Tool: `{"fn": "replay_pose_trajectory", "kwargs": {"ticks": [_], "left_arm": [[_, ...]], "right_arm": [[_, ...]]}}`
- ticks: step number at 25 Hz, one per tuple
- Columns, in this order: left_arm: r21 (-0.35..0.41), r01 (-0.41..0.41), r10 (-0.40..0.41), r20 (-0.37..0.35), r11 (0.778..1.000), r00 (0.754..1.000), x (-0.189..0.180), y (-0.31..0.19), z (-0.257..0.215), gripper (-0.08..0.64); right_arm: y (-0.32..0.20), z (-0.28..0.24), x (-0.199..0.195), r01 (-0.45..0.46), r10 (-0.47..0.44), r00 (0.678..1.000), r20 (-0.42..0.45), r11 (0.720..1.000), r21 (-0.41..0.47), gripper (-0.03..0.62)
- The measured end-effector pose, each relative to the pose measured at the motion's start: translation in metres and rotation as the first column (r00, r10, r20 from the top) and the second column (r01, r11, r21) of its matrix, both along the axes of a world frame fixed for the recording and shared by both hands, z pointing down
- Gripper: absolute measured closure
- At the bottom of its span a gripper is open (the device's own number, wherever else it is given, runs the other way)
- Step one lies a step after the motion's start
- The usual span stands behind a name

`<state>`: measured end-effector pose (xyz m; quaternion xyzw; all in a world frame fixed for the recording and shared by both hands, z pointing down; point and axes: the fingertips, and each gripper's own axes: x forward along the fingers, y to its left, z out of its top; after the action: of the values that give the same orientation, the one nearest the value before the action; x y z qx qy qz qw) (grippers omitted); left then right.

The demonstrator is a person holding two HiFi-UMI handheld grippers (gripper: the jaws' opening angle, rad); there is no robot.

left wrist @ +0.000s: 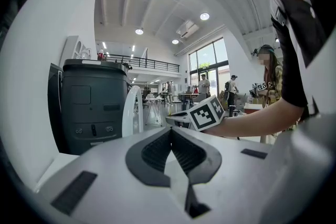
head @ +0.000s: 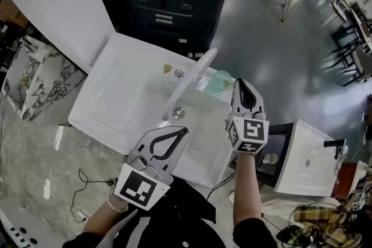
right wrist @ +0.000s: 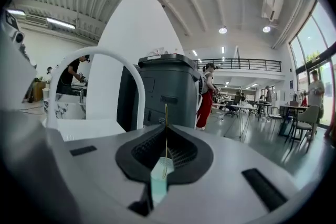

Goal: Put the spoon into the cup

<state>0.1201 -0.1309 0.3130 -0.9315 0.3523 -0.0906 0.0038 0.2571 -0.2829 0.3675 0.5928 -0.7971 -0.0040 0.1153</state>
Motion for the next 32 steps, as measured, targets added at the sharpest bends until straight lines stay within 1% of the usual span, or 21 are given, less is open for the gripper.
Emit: {"fn": "replay_pose_trajectory", "kwargs": {"ticks": [5,9,12,17,22,29,32], "left_arm": [[-0.014,0.008,-0.008,0.007,1.0,1.0,-0.001,-0.001,0.005,0.563],[-0.02,0.015,-0.015,0.013,1.0,1.0,-0.002,-0.001,0.008,0.563],[-0.03,0.02,-0.02,0.021,0.999,1.0,-0.004,0.0,0.01,0.563],[-0.03,0.037,-0.036,0.026,0.999,0.999,-0.01,-0.001,0.011,0.563],[-0.036,0.045,-0.044,0.036,0.998,0.998,-0.015,-0.001,0.014,0.563],[-0.042,0.054,-0.052,0.038,0.998,0.998,-0.016,-0.001,0.017,0.563],[-0.045,0.055,-0.053,0.042,0.997,0.998,-0.017,-0.001,0.017,0.563]], "right_arm": [[-0.011,0.017,0.003,-0.003,0.004,1.0,0.013,0.999,-0.034,0.584],[-0.017,0.029,-0.001,0.016,-0.017,1.0,-0.016,0.998,-0.056,0.584],[-0.021,0.04,-0.005,0.028,-0.03,0.999,-0.023,0.996,-0.086,0.584],[-0.029,0.055,-0.007,0.039,-0.036,0.999,0.026,0.992,-0.118,0.584],[-0.036,0.071,-0.009,0.05,-0.046,0.999,0.029,0.987,-0.154,0.584],[-0.04,0.084,-0.005,0.046,-0.032,0.997,0.076,0.981,-0.187,0.584],[-0.041,0.087,-0.006,0.056,-0.039,0.995,0.09,0.98,-0.192,0.584]]}}
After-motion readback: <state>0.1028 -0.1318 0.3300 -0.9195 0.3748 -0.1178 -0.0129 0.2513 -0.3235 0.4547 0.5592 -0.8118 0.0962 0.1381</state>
